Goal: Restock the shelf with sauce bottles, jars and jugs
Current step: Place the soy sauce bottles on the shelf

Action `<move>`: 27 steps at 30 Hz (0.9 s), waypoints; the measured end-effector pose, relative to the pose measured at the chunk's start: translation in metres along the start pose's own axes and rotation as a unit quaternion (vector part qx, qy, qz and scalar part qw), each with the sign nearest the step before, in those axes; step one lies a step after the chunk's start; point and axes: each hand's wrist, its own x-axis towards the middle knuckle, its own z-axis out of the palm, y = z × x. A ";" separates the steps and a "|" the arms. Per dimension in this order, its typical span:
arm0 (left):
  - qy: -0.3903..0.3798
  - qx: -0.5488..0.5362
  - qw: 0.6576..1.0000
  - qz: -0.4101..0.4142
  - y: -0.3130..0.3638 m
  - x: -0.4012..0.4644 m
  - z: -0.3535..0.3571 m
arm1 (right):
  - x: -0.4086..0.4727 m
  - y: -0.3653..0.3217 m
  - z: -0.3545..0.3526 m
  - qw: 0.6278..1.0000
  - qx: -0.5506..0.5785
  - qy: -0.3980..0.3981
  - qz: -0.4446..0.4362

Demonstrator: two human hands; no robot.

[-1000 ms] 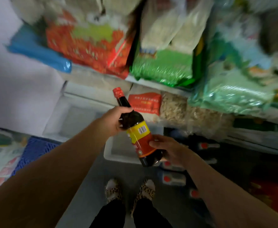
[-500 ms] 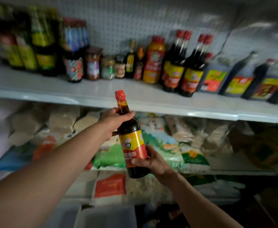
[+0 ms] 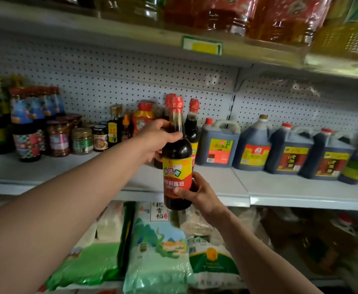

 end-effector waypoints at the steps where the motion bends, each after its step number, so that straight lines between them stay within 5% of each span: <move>1: 0.005 0.003 1.000 0.005 0.003 0.009 0.010 | 0.009 0.002 -0.012 1.000 -0.013 -0.001 -0.008; 15: 0.026 0.172 0.983 0.060 -0.022 0.099 0.047 | 0.087 0.039 -0.056 0.997 -0.073 0.031 -0.006; 27: -0.015 0.187 0.978 0.089 -0.028 0.124 0.039 | 0.101 0.041 -0.048 0.992 -0.083 0.093 0.014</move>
